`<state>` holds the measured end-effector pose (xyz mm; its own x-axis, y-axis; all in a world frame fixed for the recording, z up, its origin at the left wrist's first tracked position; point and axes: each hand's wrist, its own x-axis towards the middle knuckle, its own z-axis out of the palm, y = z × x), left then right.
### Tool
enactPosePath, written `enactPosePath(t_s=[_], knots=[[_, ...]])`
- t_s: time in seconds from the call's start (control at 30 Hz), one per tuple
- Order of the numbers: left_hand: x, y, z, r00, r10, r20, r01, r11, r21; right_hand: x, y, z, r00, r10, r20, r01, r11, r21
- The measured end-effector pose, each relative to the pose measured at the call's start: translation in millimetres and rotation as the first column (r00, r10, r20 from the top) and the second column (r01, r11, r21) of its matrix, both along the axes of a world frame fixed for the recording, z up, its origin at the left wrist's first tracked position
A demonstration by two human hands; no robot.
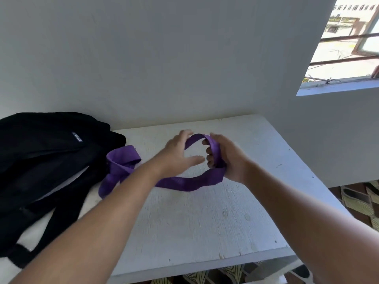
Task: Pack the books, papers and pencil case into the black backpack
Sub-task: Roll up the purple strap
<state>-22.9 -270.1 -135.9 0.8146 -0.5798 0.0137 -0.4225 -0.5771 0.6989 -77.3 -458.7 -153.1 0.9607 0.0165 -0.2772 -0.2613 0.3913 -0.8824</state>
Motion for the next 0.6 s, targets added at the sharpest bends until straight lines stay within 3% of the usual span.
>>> enactPosePath(t_s=[0.1,0.2,0.27,0.33,0.37,0.4,0.5,0.6], knots=[[-6.4,-21.2,-6.2,0.997,0.007,-0.079,-0.019,0.988,-0.155,-1.4,3.4,3.0,0.991,0.095,0.089,-0.102,0.992,0.069],[0.8,-20.4,-6.3,0.984,0.167,0.056,-0.156,0.973,-0.173,-3.4,0.2,-1.2,0.992,0.087,0.095,-0.089,0.996,0.011],[7.7,-14.0,-4.6,0.923,0.322,0.209,-0.270,0.932,-0.241,-5.5,-4.2,-5.5,0.995,0.089,0.044,-0.075,0.966,-0.248],[11.9,-5.3,-0.9,0.851,0.440,0.286,-0.324,0.870,-0.372,-7.1,-6.2,-11.7,0.995,0.078,0.062,-0.022,0.778,-0.627],[10.7,-1.8,3.0,0.846,0.454,0.280,-0.322,0.852,-0.412,-6.2,-5.8,-15.7,0.994,0.035,0.103,0.051,0.684,-0.728],[10.1,0.3,4.8,0.866,0.432,0.251,-0.297,0.849,-0.438,-5.7,-5.3,-17.8,0.989,-0.034,0.147,0.134,0.649,-0.749],[-0.7,4.1,15.7,0.965,0.260,0.041,-0.231,0.911,-0.341,-3.0,-6.4,-17.0,0.973,-0.146,0.181,0.228,0.756,-0.613],[-4.6,9.0,29.6,0.965,0.075,-0.251,-0.140,0.957,-0.253,2.5,-5.8,-14.5,0.969,-0.234,0.082,0.247,0.937,-0.248]])
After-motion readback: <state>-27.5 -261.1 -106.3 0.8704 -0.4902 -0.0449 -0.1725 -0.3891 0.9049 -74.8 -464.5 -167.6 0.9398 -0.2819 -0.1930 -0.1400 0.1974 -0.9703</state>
